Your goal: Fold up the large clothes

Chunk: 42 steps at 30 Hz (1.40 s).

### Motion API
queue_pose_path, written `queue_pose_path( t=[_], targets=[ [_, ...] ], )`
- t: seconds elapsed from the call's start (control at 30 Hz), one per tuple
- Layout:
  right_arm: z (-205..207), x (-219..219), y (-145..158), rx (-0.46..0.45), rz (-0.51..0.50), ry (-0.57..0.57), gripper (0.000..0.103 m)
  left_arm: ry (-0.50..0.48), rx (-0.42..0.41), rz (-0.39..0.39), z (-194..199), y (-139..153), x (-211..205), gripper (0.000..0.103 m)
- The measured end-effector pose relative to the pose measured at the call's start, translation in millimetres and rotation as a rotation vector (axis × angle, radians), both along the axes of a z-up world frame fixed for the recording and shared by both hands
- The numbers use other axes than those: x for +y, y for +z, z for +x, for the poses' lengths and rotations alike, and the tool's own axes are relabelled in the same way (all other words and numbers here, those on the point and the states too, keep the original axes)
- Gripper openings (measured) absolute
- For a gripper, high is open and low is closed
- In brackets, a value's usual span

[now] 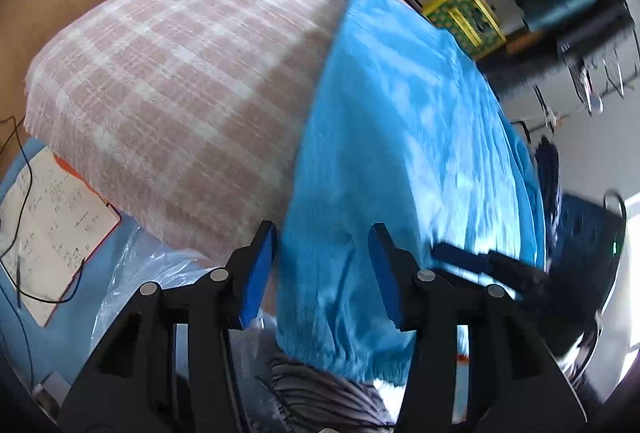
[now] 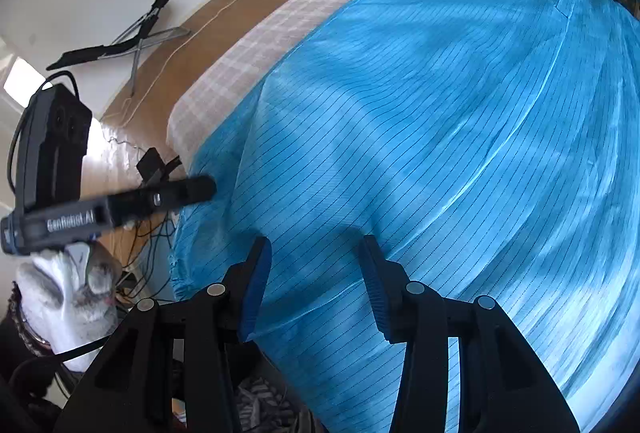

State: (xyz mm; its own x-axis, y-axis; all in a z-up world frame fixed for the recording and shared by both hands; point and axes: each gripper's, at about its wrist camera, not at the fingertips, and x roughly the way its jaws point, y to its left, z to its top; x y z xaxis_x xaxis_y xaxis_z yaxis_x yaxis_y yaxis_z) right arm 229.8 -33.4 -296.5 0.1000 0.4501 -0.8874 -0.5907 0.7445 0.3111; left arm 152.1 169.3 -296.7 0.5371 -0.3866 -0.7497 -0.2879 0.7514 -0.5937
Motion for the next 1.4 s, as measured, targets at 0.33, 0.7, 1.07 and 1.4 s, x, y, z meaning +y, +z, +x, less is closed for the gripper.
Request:
queue_pose_path(
  t=[0.33,0.7,1.07,1.4],
  targets=[
    [3,-5,-2,0.029,0.034,-0.012,0.045,-0.04,-0.058,-0.094,25,3,-13,0.0],
    [90,2,74,0.018,0.128,-0.161,0.057,-0.116,-0.154,0.132,27,30,-43,0.0],
    [169,120,45,-0.039,-0.17,-0.103,0.058,-0.173,-0.192,0.147,36,35,-63,0.0],
    [203,146,-10,-0.036,-0.398,-0.125,0.057,-0.195,-0.205,0.178,37,35,-60,0.0]
  ],
)
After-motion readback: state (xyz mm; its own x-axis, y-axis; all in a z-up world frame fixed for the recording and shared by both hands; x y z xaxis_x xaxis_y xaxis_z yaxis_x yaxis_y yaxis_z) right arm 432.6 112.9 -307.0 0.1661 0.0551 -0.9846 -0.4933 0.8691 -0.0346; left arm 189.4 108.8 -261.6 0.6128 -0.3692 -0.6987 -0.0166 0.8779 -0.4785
